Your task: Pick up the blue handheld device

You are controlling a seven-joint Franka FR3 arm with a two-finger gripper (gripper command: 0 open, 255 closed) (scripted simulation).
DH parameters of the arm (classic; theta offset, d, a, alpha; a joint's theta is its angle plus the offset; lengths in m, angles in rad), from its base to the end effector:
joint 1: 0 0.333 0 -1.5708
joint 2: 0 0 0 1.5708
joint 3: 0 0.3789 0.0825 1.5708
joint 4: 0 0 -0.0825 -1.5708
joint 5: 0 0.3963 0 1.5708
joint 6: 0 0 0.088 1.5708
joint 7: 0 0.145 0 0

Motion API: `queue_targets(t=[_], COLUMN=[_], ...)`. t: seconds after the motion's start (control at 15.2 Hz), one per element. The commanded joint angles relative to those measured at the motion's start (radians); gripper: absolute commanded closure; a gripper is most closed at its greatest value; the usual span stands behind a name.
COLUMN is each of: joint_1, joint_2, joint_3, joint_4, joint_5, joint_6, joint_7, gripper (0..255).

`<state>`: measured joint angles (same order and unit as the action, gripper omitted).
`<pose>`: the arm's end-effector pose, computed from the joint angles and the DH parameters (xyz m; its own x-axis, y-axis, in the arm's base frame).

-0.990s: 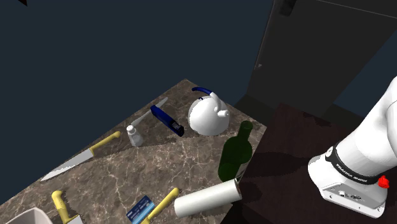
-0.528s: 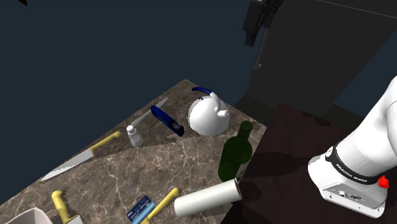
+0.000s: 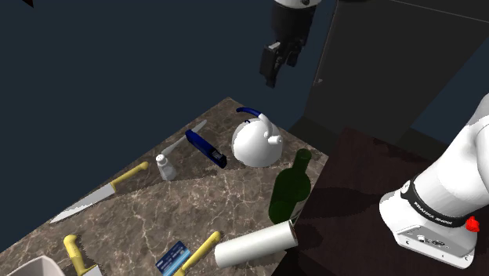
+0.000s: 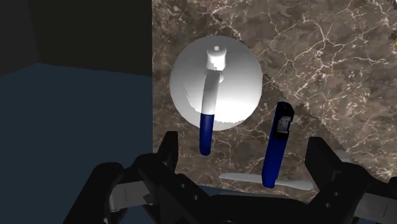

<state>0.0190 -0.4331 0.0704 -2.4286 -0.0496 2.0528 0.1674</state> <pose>0.4059 0.0338 0.4835 0.9960 -0.0596 0.0668 -0.0639 -0.9959 0.0644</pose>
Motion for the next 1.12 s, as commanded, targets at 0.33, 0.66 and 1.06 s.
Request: queue_targets(t=[0.33, 0.66, 1.06], joint_1=[0.001, 0.004, 0.018], joint_2=[0.248, 0.44, 0.675], joint_3=[0.022, 0.034, 0.036], joint_4=[0.039, 0.109, 0.235], joint_5=[-0.003, -0.018, -0.043], joint_6=[0.201, 0.315, 0.415], joint_7=[0.056, 0.1, 0.152], gripper=[0, 0, 0])
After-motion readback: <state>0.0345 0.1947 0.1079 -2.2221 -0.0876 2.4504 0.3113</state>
